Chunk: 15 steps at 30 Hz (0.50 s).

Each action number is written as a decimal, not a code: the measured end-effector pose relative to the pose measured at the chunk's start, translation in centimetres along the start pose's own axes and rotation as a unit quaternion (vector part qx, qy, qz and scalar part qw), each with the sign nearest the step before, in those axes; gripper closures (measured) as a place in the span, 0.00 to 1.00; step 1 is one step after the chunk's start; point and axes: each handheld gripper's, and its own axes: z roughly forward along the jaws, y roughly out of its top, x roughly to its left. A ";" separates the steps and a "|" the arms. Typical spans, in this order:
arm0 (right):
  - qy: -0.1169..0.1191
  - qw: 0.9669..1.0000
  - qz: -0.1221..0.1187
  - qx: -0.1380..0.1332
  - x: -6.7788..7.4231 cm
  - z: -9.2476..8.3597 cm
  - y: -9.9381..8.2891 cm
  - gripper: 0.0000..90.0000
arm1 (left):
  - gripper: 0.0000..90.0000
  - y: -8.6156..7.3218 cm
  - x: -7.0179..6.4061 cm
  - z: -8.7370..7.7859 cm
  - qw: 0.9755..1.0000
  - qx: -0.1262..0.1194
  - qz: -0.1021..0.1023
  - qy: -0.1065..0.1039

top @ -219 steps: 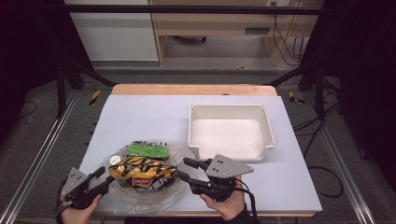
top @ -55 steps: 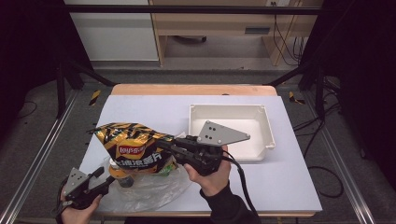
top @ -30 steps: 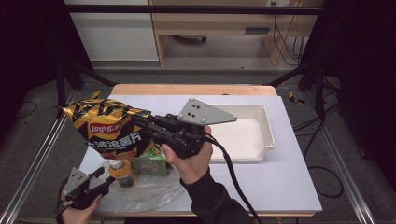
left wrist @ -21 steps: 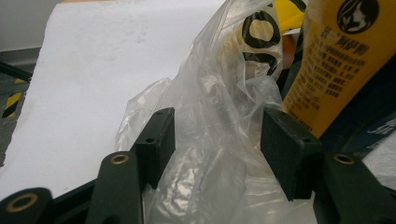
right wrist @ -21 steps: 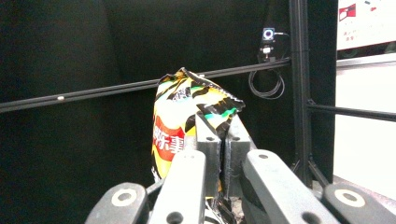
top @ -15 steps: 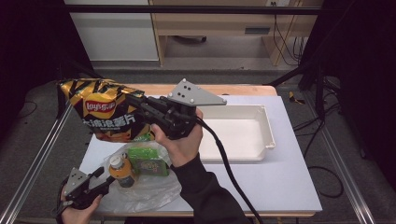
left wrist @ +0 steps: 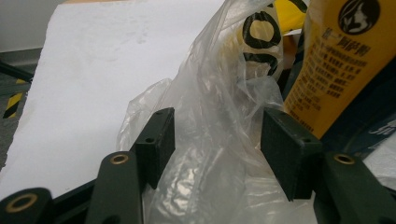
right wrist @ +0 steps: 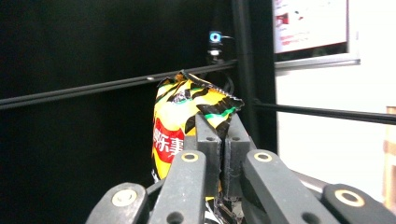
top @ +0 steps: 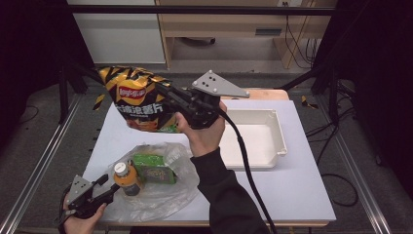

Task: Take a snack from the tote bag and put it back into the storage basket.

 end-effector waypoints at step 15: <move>-0.069 0.998 -0.008 0.015 -4.8 -4.6 0.5 0.99 | 0.49 0.0 0.0 -0.1 1.000 -0.002 -0.001 0.001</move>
